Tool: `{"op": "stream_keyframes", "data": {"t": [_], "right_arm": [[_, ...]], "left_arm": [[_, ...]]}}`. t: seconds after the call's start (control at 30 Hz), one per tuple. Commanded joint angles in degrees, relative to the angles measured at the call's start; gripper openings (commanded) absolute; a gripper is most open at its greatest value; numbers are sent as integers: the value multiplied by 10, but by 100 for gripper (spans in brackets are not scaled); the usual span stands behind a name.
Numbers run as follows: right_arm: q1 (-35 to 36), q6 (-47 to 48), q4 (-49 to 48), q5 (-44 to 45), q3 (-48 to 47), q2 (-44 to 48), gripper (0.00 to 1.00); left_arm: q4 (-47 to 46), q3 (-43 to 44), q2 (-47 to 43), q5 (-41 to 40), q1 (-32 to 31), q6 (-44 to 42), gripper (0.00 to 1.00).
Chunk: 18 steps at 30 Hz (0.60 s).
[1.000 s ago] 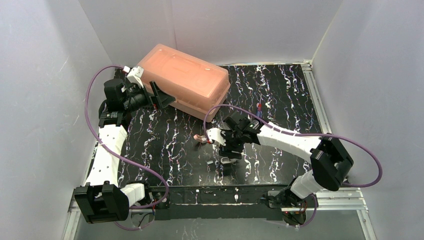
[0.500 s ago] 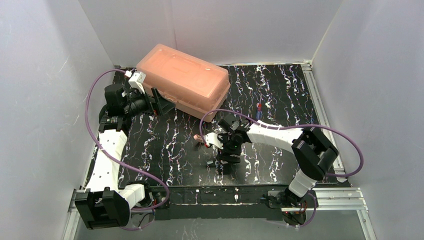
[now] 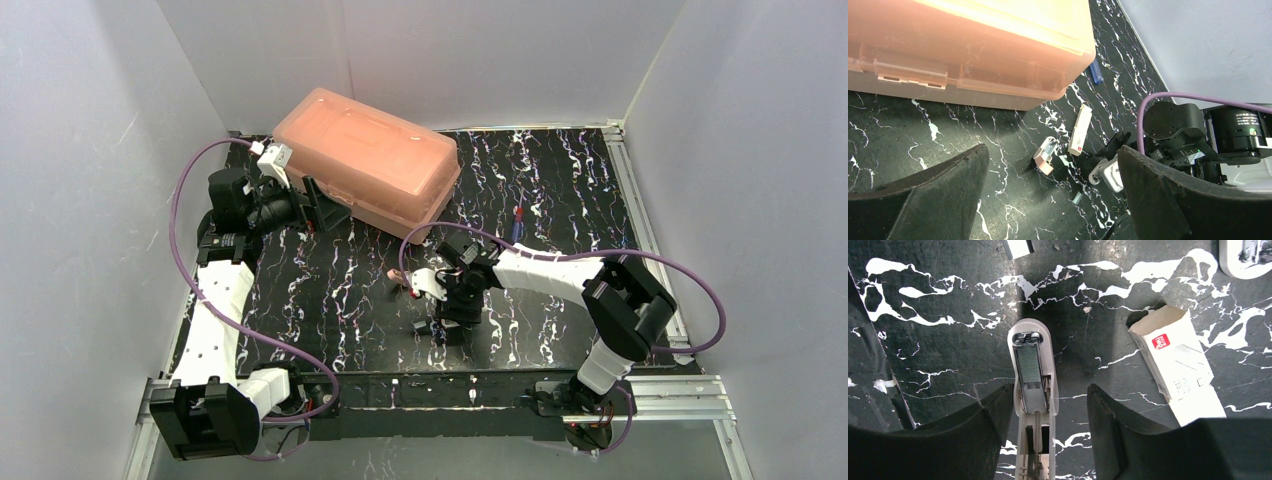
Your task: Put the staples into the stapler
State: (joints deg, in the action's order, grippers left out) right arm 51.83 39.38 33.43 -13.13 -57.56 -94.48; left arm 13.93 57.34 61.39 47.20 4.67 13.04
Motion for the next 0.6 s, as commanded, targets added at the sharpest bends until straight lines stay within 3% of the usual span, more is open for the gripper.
{"op": "stream_keyframes", "data": {"t": [0.0, 0.3, 0.57], "right_arm": [[3, -2, -9, 11, 12, 9, 60], [-2, -9, -15, 43, 30, 28, 38], [-45, 3, 3, 64, 45, 69, 32]], "left_arm": [[4, -7, -9, 12, 3, -9, 98], [20, -5, -15, 9, 3, -47, 98], [24, -7, -14, 9, 3, -68, 98]]}}
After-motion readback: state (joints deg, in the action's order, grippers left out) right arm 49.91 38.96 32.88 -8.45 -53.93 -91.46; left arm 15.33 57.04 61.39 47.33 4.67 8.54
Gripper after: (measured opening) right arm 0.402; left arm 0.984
